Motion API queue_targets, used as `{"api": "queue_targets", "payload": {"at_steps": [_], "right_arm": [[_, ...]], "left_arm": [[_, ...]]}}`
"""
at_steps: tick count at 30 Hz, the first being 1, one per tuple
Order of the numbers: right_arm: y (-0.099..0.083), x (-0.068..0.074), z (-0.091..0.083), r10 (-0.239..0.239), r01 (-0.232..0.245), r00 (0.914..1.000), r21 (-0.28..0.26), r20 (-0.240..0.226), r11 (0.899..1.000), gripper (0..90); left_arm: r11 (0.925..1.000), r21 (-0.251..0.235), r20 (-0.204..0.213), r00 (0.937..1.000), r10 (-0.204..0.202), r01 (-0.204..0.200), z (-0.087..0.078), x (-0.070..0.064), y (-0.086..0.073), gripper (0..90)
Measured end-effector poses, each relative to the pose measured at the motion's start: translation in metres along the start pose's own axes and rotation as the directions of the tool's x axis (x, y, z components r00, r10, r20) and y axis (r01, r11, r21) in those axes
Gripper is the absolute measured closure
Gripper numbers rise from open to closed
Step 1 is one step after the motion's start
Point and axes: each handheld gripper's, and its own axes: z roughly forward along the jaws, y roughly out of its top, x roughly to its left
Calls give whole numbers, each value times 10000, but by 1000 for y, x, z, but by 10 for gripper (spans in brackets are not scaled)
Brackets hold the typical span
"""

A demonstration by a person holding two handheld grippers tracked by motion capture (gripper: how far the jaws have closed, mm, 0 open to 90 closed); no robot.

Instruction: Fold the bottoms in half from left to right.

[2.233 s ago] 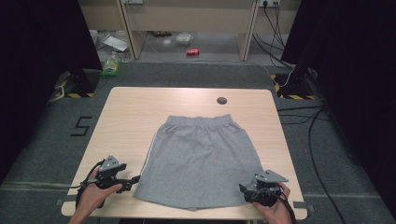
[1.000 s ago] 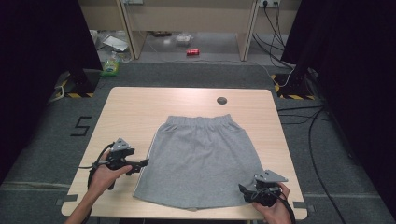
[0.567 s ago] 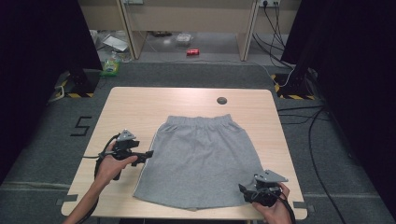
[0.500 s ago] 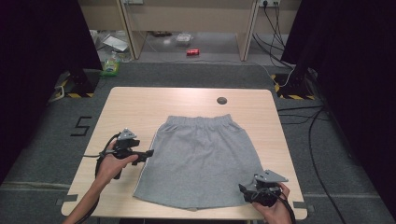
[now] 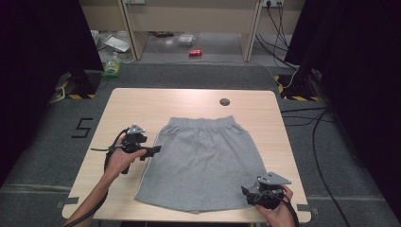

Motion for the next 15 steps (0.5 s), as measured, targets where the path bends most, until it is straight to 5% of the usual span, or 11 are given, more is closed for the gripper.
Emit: {"api": "queue_targets", "payload": {"at_steps": [15], "right_arm": [[1, 3, 1, -107, 107, 9999, -30, -60, 9999, 257]], "left_arm": [[9995, 91, -193, 9994, -296, 298, 25, 7, 30, 210]]}}
